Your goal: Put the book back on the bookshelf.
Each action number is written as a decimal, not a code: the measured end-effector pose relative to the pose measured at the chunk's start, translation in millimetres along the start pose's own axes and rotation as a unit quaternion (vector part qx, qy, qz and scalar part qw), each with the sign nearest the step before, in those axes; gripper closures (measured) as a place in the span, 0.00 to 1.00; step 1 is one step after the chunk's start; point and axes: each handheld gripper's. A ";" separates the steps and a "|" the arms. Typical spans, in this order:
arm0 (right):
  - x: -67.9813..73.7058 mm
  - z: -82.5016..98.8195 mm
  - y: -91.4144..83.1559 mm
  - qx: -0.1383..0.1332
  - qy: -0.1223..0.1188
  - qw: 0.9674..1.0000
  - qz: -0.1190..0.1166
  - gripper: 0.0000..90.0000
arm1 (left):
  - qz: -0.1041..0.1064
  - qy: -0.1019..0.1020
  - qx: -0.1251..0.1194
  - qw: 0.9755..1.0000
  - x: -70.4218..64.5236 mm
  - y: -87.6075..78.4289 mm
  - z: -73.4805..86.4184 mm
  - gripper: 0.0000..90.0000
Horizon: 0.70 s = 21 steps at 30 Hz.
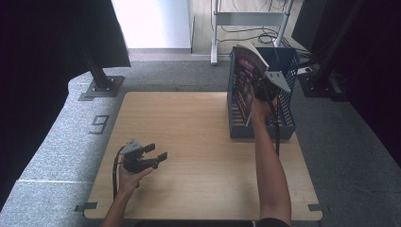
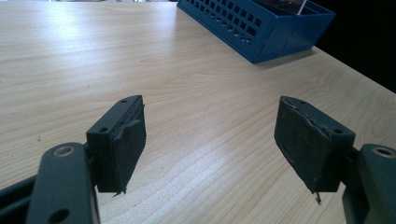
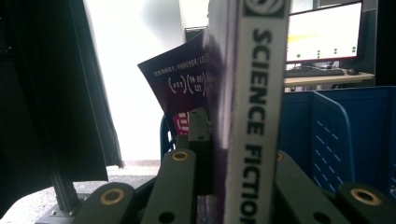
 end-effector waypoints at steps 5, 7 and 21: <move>3.7 3.4 10.0 -0.005 0.003 1.000 0.004 0.91 | 0.002 -0.001 -0.001 1.000 2.4 -0.6 -0.6 0.28; 5.0 5.1 13.9 -0.001 0.003 1.000 0.004 0.90 | 0.002 -0.003 -0.002 1.000 3.8 -1.0 -1.0 0.28; 11.5 25.6 26.0 0.013 -0.008 1.000 0.006 0.90 | -0.002 -0.005 -0.002 1.000 7.4 -1.0 -1.0 0.28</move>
Point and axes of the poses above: each handheld gripper's, and its own axes: y roughly forward along the jaws, z roughly out of its underside, x roughly to its left, and after that the axes turned 13 degrees about -y, right-handed
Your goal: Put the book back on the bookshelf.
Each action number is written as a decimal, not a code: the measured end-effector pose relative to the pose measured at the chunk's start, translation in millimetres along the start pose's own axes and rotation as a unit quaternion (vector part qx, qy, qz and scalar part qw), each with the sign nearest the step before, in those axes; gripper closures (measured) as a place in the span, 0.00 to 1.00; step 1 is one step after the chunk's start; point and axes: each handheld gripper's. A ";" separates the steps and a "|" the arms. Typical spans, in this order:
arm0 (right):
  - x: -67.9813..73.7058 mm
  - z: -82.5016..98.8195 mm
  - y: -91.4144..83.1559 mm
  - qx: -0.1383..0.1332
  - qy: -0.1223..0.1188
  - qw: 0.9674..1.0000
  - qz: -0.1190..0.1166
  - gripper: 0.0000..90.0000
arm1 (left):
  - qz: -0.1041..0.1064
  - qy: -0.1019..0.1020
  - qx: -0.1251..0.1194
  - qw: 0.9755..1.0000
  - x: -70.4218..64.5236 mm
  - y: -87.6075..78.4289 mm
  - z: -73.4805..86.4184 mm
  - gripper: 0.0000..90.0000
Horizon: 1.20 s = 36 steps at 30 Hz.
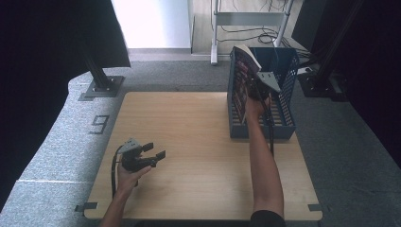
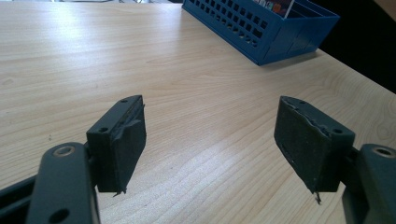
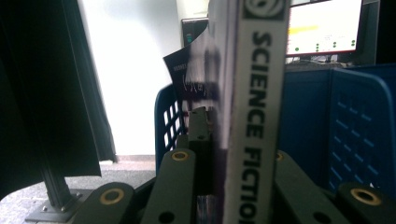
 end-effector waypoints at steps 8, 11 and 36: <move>7.2 16.2 3.4 0.017 -0.011 1.000 -0.010 0.90 | -0.001 -0.001 -0.003 1.000 0.7 -0.6 -0.1 0.28; 10.1 20.3 3.2 0.020 -0.014 1.000 -0.012 0.90 | 0.000 -0.003 -0.003 1.000 0.8 -0.5 -0.2 0.28; 22.5 25.7 -34.1 0.066 -0.047 0.994 -0.075 0.81 | 0.008 0.010 -0.001 1.000 -8.9 -1.3 -1.3 0.28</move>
Point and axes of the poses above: each handheld gripper's, and its own axes: y roughly forward along the jaws, z roughly out of its underside, x roughly to its left, and after that the axes turned 13 degrees about -y, right-handed
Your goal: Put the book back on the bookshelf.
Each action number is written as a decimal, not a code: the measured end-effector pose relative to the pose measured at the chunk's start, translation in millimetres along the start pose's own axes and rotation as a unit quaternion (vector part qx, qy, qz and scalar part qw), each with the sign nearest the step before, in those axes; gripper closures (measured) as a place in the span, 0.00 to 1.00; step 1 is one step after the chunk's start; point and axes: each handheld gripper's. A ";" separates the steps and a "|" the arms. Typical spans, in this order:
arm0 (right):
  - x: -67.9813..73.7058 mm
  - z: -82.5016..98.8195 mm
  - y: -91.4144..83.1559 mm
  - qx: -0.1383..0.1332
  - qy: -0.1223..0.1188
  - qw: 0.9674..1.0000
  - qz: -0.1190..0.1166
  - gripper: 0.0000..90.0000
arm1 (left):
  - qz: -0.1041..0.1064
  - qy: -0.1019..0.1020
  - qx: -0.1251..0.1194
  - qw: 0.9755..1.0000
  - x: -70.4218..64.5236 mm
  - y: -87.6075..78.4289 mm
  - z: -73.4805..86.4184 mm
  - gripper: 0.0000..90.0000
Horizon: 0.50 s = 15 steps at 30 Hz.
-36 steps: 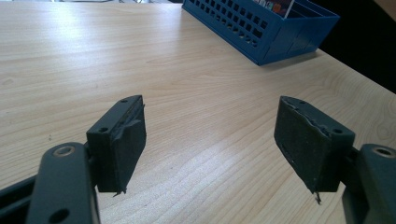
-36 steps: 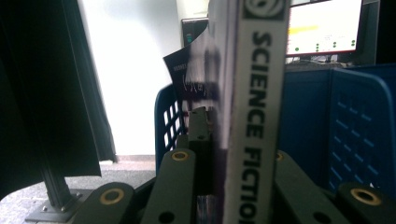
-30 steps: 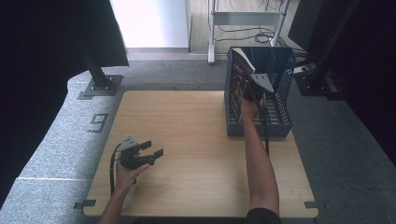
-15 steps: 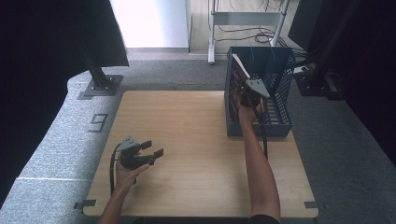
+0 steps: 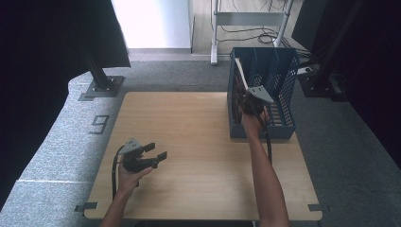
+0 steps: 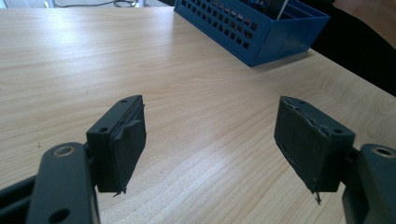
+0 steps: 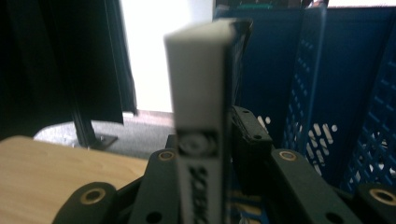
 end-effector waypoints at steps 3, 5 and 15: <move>2.3 4.6 3.1 0.018 -0.006 1.000 -0.005 0.80 | 0.000 0.000 -0.001 1.000 -0.1 -0.3 -0.1 0.28; 2.8 8.3 5.1 0.025 -0.006 1.000 -0.002 0.83 | 0.000 0.000 -0.001 1.000 0.1 -0.6 -0.2 0.28; 0.0 12.6 14.3 0.020 -0.015 0.999 0.030 0.90 | -0.002 -0.003 -0.003 1.000 2.9 -0.8 -0.9 0.28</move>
Point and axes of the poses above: each handheld gripper's, and its own axes: y roughly forward along the jaws, z roughly out of its underside, x roughly to its left, and after that the axes turned 13 degrees about -y, right-handed
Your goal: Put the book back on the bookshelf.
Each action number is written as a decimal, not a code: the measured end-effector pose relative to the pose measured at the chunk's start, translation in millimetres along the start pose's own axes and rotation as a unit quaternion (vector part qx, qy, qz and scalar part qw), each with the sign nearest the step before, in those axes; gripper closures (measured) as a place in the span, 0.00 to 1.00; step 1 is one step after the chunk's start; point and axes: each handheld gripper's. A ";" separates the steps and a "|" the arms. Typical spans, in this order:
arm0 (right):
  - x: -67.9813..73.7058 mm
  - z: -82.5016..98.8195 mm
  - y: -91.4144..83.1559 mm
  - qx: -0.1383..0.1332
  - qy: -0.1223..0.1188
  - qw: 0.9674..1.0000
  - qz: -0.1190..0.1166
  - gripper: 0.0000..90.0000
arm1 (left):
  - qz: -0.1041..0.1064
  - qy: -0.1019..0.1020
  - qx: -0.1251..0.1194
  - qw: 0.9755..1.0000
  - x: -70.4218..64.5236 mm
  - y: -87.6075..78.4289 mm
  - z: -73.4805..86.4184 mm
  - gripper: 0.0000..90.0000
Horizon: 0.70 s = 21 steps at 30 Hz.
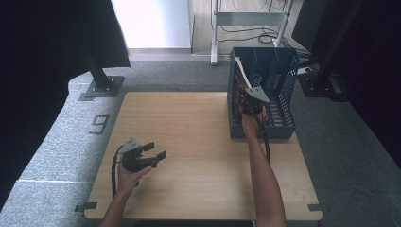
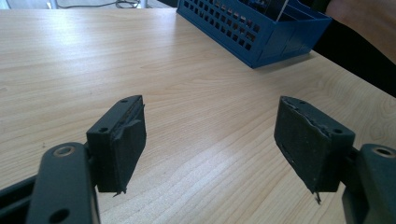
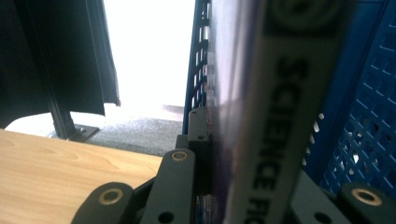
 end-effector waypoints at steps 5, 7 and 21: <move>1.3 -0.1 8.6 -0.008 -0.002 1.000 0.000 0.90 | -0.002 -0.001 -0.002 1.000 2.2 -1.0 -0.7 0.28; 2.5 -0.5 12.6 -0.010 -0.003 1.000 0.000 0.90 | -0.003 -0.002 -0.002 1.000 3.4 -1.6 -1.0 0.28; 7.4 -2.2 20.4 -0.007 -0.011 0.999 -0.037 0.74 | -0.002 -0.001 0.001 1.000 2.6 0.7 -0.2 0.28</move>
Point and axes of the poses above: each handheld gripper's, and its own axes: y roughly forward along the jaws, z roughly out of its underside, x roughly to its left, and after that the axes turned 13 degrees about -y, right-handed
